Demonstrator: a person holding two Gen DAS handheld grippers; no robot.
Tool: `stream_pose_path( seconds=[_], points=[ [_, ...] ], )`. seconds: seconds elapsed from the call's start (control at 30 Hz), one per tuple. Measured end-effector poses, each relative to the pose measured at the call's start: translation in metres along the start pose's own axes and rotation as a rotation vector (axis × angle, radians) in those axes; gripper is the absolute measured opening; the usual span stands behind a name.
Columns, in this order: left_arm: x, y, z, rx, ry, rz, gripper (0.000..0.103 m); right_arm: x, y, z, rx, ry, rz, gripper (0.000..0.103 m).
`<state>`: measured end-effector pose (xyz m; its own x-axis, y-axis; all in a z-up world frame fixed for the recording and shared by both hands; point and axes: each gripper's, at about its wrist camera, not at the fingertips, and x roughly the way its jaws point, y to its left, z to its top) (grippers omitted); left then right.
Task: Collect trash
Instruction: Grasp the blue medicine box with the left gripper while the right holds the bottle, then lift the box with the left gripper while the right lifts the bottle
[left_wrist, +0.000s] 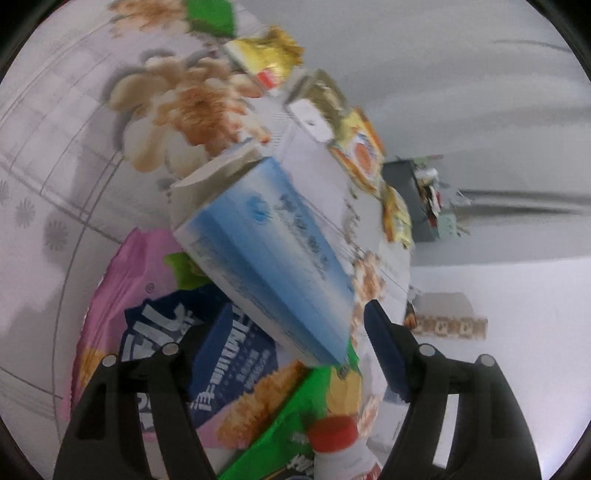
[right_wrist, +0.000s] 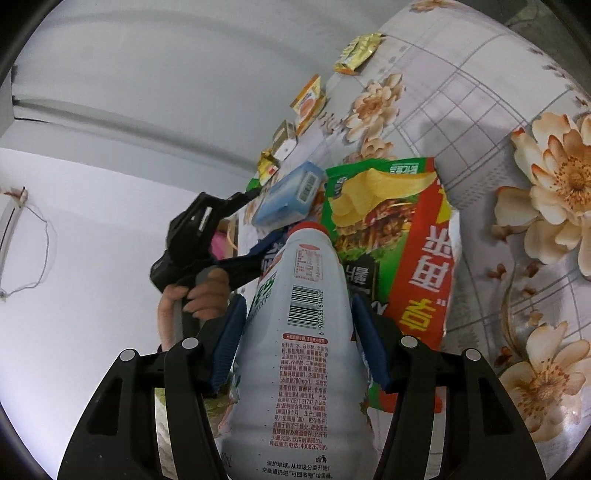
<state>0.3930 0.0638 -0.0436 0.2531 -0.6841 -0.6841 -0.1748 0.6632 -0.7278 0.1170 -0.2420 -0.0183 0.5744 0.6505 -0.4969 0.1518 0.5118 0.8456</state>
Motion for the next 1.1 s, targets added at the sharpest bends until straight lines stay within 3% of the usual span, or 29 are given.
stream_pose_path(
  seconds=[0.2,0.33,0.6,0.87,1.1],
  points=[
    [-0.001,0.009,-0.002,-0.049,-0.076,-0.024,0.066,-0.003,-0.007,-0.001,0.013,0.003,0.024,0.055],
    [0.001,0.017,-0.003,-0.089,-0.101,-0.027,0.05,-0.001,-0.011,-0.006,0.014,0.011,0.027,0.055],
    [-0.015,0.022,-0.012,-0.065,-0.18,-0.034,0.041,0.001,0.0,-0.019,-0.092,0.015,-0.069,0.055],
    [-0.048,-0.002,-0.03,0.102,-0.238,-0.018,0.035,0.01,0.005,-0.025,-0.204,0.017,-0.187,0.055],
    [-0.106,-0.024,-0.076,0.373,-0.206,0.025,0.032,0.008,0.003,-0.031,-0.224,0.01,-0.216,0.055]
  ],
)
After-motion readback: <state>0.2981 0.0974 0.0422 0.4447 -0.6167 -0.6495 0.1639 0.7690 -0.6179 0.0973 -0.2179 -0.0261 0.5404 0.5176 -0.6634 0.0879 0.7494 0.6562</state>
